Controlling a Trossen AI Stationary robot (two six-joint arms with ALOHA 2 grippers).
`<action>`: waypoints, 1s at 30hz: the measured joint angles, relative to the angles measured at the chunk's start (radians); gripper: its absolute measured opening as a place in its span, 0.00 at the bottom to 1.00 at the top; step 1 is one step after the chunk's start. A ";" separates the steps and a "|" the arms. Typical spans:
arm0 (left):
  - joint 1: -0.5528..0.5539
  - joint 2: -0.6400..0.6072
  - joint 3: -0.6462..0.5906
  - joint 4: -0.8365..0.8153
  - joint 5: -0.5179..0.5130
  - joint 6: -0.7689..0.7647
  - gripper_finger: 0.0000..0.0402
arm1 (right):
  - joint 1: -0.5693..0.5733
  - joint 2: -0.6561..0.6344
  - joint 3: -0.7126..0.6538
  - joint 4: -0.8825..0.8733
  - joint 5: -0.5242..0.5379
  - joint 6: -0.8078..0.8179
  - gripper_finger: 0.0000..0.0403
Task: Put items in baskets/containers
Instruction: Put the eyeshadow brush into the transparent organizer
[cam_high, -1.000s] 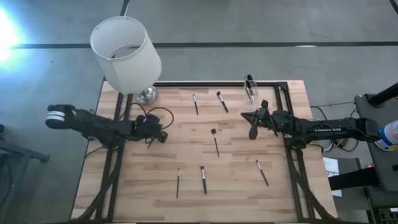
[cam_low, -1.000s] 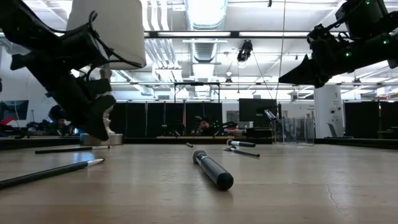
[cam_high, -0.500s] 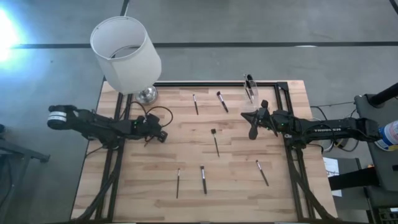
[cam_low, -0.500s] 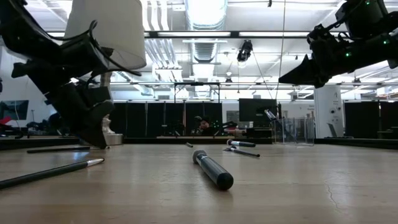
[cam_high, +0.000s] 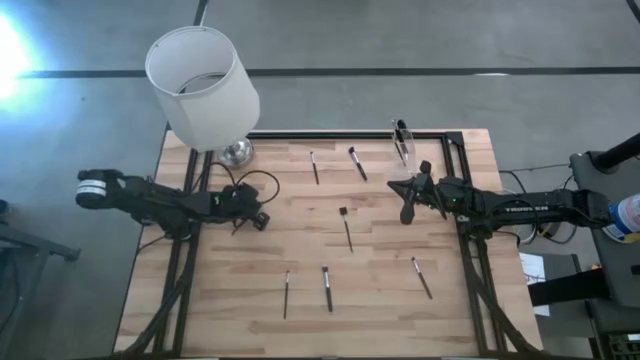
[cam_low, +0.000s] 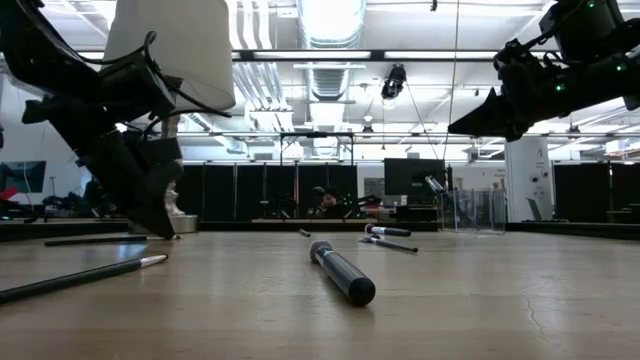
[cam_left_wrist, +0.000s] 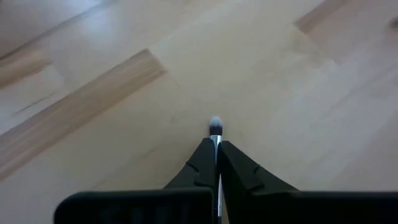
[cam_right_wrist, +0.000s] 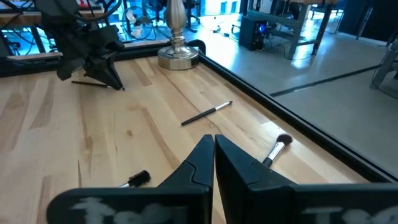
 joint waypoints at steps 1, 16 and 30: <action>-0.004 -0.001 0.007 0.003 0.003 0.003 0.01 | 0.000 0.000 0.000 0.000 0.000 0.000 0.02; -0.159 -0.002 0.032 0.312 0.020 0.078 0.00 | 0.000 0.000 -0.006 -0.001 -0.002 -0.003 0.02; -0.253 0.261 0.373 0.047 0.087 0.114 0.23 | 0.000 0.000 -0.007 0.019 -0.009 -0.002 0.02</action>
